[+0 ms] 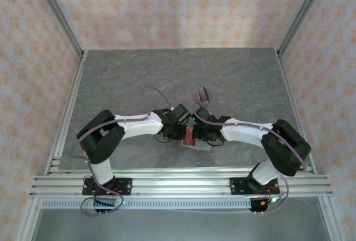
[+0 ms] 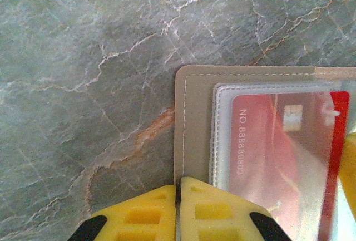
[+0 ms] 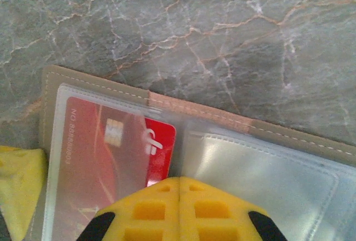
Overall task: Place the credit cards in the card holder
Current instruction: Insert the credit card into the card slot.
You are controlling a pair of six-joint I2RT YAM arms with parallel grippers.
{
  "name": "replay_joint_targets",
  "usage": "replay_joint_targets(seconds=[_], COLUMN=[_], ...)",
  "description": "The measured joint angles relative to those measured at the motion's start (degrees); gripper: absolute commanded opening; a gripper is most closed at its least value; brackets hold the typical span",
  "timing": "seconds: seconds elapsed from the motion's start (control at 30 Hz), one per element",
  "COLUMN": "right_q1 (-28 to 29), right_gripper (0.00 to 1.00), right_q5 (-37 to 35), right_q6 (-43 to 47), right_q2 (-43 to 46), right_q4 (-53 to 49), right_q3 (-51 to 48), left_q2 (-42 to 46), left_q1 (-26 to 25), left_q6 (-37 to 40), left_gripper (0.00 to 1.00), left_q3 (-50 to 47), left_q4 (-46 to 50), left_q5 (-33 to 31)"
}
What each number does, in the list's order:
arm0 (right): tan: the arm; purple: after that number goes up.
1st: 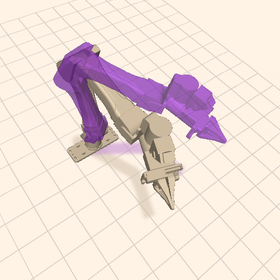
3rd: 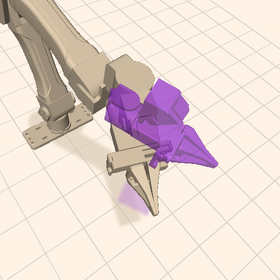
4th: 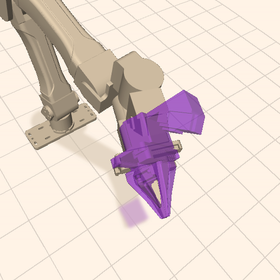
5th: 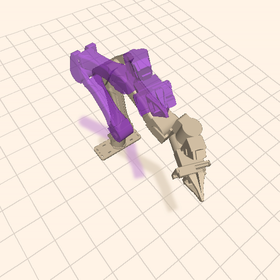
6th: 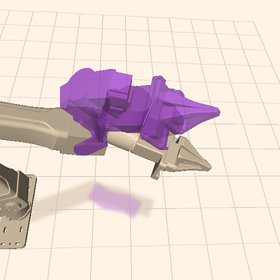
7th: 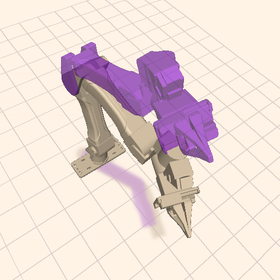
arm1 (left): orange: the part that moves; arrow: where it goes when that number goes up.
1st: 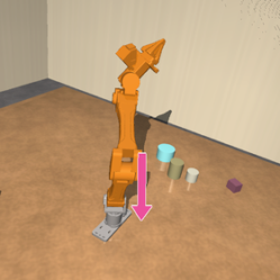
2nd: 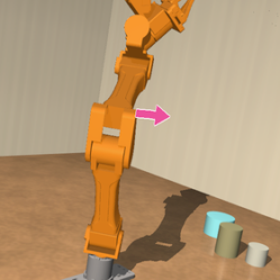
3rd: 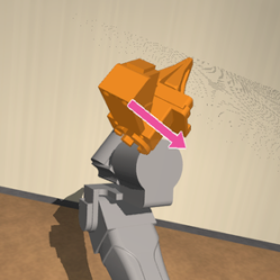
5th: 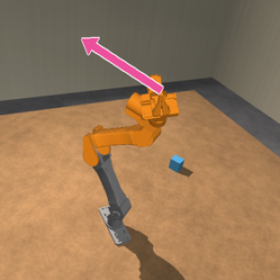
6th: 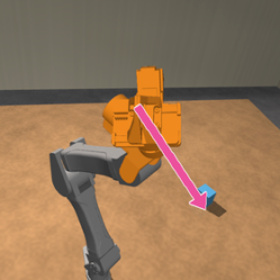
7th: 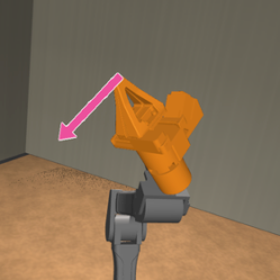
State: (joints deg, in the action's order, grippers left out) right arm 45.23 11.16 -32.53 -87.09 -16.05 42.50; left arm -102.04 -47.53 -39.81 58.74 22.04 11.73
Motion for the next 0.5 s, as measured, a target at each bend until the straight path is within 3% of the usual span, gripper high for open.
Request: replay_joint_targets(seconds=[0.5], right_q1=[1.2], right_gripper=[0.04], right_q5=[-0.8], right_q6=[-2.1], right_q2=[-0.9], right_q4=[2.8], right_q3=[-0.6], left_q2=[1.5], left_q1=[-0.2], left_q6=[-2.4], left_gripper=[0.08], left_q3=[-2.2], left_q4=[-2.3], left_q5=[-0.8])
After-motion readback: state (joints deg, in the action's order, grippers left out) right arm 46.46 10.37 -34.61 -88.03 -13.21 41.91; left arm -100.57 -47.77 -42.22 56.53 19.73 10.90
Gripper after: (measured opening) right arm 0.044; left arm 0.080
